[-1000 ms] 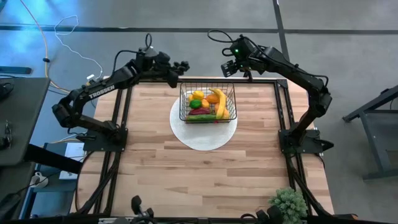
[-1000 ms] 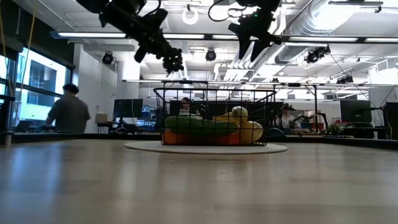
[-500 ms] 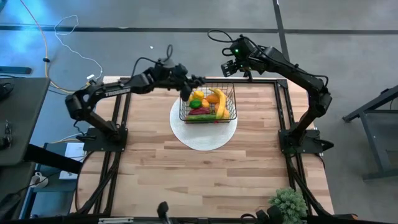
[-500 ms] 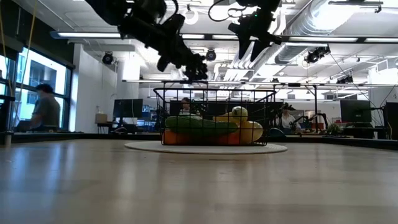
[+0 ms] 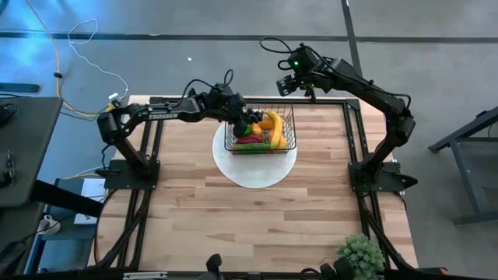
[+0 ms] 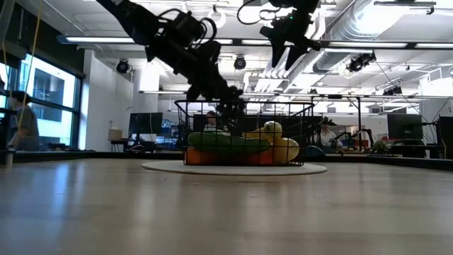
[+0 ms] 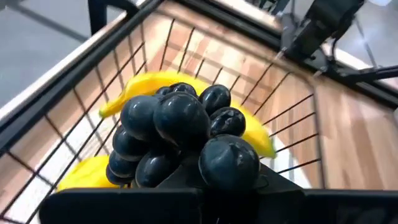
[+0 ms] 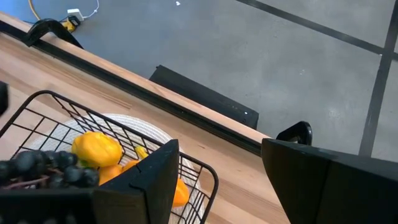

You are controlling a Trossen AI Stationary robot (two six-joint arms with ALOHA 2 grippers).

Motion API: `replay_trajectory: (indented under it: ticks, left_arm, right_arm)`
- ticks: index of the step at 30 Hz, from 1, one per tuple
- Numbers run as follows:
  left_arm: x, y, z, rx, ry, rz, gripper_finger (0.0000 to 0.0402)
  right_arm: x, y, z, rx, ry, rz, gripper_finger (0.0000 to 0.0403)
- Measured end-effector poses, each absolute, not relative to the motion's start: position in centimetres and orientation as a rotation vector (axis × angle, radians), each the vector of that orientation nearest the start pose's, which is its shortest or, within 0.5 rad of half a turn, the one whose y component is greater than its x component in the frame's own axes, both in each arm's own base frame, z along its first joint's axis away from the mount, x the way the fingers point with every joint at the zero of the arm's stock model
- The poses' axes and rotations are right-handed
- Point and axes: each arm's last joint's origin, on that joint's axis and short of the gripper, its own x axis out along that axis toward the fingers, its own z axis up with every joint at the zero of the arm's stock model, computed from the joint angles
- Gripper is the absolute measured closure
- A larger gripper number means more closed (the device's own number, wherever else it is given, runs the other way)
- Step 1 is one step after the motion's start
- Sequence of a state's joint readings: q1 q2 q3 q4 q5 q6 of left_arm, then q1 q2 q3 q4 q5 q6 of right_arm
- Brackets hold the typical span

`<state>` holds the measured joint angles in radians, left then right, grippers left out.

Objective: Build produce basket
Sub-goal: Put the black grapes into the wire basket

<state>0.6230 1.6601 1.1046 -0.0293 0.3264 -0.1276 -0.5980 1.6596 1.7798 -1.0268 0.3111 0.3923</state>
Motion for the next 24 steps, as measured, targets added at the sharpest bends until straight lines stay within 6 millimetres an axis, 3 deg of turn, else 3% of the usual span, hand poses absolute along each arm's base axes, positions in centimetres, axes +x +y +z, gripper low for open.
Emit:
replay_trajectory:
  ticks: [12,24]
  left_arm:
    - [29.7,21.4,21.4,-0.504,0.583,0.438,0.0356]
    - [29.5,21.4,21.7,-0.509,0.577,0.435,0.0258]
  right_arm:
    - [27.4,-19.7,38.0,0.496,0.752,-1.022,0.0192]
    - [27.3,-19.6,37.9,0.511,0.763,-1.03,0.0192]
